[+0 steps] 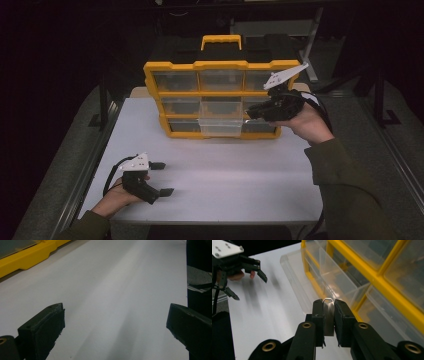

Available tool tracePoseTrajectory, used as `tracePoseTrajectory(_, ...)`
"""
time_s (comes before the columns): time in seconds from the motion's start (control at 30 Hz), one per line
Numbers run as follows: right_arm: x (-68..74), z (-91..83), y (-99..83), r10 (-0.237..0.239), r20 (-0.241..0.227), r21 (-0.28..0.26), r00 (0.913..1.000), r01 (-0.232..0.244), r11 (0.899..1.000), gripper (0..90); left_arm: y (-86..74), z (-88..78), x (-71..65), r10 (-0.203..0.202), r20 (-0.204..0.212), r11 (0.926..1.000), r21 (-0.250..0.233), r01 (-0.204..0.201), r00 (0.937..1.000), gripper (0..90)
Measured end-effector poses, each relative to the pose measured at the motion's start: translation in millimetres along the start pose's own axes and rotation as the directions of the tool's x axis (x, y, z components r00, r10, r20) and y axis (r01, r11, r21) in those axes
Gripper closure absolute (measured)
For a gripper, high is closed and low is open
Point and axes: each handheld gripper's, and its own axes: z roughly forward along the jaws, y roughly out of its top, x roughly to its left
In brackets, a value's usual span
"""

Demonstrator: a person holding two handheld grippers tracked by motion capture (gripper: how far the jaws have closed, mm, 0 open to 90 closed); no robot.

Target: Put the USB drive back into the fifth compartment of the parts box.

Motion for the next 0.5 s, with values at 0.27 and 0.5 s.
tracePoseTrajectory(0.27,0.2,9.4,18.8,-0.012,-0.014,-0.011,0.9998,0.012,1.0,77.6,-0.1,-0.2,-0.2,0.001,0.0,1.0,0.0,-0.001,1.0,1.1)
tracePoseTrajectory(0.5,0.2,22.8,27.7,-0.019,-0.03,-0.005,0.9994,0.019,1.0,77.4,-0.1,-0.4,-0.3,0.001,0.0,1.0,0.0,-0.001,1.0,1.1)
